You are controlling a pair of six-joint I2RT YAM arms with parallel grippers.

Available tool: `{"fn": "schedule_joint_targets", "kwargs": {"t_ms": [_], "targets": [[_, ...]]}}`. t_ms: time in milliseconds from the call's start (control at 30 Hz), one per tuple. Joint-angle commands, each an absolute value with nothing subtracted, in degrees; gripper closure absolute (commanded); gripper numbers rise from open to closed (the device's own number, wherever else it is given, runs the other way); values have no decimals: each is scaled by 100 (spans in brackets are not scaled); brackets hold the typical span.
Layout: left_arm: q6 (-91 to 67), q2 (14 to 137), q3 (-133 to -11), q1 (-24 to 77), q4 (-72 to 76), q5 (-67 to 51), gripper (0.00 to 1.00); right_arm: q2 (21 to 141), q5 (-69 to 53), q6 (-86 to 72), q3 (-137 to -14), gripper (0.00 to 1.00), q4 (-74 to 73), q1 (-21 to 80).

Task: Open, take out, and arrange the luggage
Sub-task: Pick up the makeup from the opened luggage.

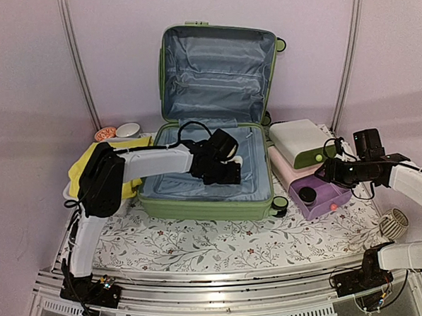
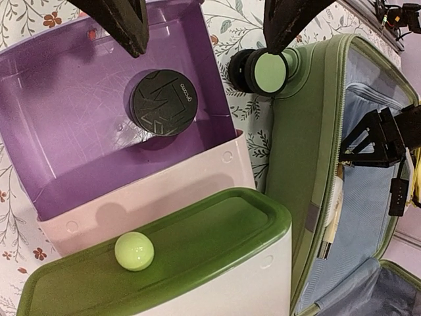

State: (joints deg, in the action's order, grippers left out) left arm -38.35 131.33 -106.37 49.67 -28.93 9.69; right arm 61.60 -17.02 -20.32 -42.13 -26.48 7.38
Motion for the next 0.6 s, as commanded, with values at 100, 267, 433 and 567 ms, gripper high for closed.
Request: {"fn": "schedule_joint_targets", "kwargs": {"t_ms": [100, 267, 433, 567], "targets": [[-3185, 12908, -10765, 5066, -2959, 1230, 28, 6089, -2282, -1936, -4251, 38, -2556, 737], [-2362, 12252, -10339, 5168, -2394, 336, 28, 6324, -3253, -1374, -5068, 37, -3125, 757], [-1163, 11213, -9126, 5226, -871, -1029, 28, 6571, -3587, -1382, -5731, 33, -3319, 1316], [-789, 10598, -8278, 5244, 225, -1799, 29, 6806, -3656, -1811, -5851, 33, -3010, 2020]]}}
